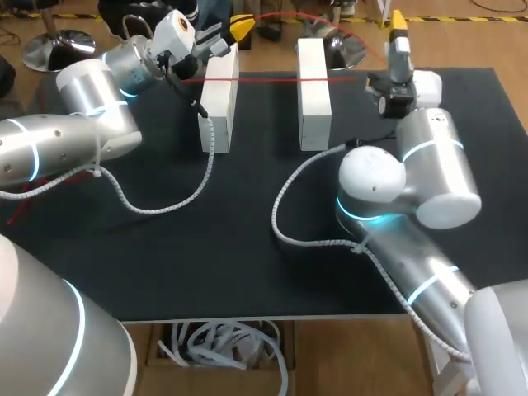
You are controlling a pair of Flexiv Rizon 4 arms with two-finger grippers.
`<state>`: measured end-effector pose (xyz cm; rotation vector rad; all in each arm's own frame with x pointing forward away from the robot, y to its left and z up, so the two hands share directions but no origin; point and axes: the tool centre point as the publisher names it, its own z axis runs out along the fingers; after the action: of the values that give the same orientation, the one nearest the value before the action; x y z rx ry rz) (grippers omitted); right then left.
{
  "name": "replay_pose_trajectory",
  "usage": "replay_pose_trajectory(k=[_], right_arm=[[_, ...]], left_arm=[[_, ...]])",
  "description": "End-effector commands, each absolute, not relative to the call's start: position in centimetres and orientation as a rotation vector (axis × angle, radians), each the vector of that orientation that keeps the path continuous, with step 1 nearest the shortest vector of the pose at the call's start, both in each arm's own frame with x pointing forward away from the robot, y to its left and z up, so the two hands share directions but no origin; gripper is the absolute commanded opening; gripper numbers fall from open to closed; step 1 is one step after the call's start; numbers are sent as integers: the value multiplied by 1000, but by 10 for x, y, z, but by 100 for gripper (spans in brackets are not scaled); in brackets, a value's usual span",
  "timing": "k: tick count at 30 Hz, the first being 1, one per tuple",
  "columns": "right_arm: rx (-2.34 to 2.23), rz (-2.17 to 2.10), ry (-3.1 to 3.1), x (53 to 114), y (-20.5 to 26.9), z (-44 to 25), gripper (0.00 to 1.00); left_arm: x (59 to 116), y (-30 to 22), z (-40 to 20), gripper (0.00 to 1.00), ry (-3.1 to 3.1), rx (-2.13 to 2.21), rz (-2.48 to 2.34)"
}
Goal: Grab the tape and strap the tape.
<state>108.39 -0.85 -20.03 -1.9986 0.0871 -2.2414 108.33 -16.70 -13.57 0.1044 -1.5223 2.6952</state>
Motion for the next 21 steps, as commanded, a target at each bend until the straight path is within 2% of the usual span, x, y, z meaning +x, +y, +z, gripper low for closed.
replay_pose_trajectory(k=[1,21], right_arm=[[-2034,-2243,118,1068,-11,-210,100],[-2137,-2056,66,1074,-10,-207,100]], left_arm=[[1082,-167,-135,0,-1524,109,2697],[1082,-167,-135,0,-1524,109,2697]])
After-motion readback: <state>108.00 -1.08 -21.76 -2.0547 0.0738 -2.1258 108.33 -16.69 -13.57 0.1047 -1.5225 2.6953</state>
